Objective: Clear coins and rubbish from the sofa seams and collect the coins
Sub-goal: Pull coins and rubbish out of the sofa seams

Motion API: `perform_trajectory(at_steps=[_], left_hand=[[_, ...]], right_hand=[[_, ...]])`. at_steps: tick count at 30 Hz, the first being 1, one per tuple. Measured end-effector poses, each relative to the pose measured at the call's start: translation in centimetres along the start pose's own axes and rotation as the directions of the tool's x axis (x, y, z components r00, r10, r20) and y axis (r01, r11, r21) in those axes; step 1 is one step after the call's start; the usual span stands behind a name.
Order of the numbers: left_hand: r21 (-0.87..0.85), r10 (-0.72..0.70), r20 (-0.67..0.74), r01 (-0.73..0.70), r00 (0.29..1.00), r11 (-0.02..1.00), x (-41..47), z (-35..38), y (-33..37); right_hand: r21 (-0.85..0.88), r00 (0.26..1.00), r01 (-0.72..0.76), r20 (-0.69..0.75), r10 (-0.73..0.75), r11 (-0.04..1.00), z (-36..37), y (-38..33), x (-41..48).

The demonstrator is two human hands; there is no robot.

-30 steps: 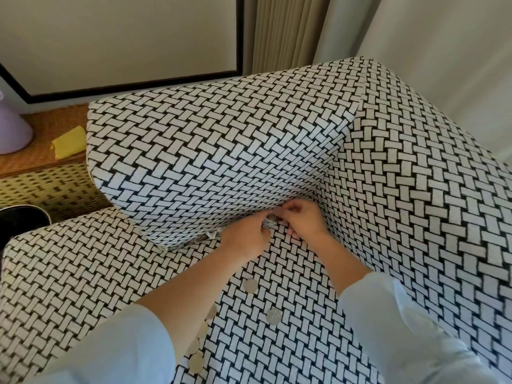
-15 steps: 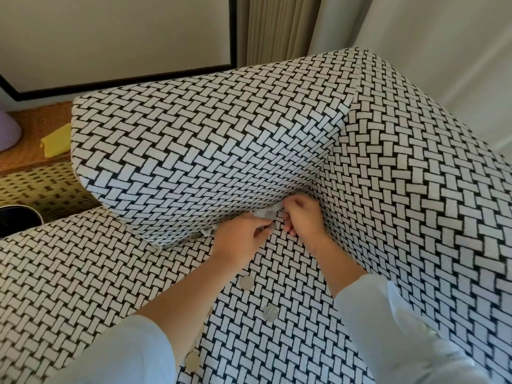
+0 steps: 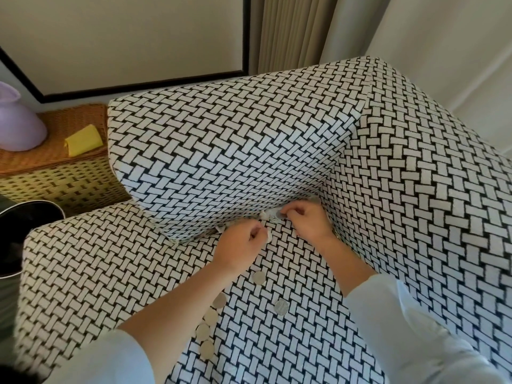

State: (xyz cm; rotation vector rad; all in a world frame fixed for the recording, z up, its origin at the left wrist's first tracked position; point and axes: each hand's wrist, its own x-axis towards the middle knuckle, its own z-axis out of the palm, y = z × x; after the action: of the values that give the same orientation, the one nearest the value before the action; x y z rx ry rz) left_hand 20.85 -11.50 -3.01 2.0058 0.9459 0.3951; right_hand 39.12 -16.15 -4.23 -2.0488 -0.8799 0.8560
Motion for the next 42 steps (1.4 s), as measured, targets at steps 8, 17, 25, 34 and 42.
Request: perform_trajectory(at_steps=[8,17,25,34,42], left_hand=[[-0.038,-0.175,0.62,0.252,0.765,0.967,-2.2,-2.1,0.0],[0.019,-0.212,0.674,0.27,0.708,0.963,-2.9,-2.7,0.5],[0.228,-0.087,0.167,0.048,0.982,0.972,-1.0,-2.2,0.4],[0.524,-0.13,0.161,0.027,0.978,0.851,0.9,-0.8,-0.4],[0.53,-0.191,0.258,0.026,0.947,0.847,2.0,-1.6,0.0]], right_hand=[[-0.008,0.937,-0.009,0.348,0.011,1.0,-1.6,-2.1,-3.0],[-0.491,0.597,-0.037,0.688,0.413,0.87,-1.5,-5.1,-3.4],[-0.325,0.998,0.059,0.022,-0.055,0.944,0.8,-1.5,-1.8],[-0.402,0.995,0.094,0.015,-0.096,0.911,1.0,-1.4,-1.6],[-0.409,0.996,-0.009,0.075,0.043,0.912,0.5,-2.6,-0.8]])
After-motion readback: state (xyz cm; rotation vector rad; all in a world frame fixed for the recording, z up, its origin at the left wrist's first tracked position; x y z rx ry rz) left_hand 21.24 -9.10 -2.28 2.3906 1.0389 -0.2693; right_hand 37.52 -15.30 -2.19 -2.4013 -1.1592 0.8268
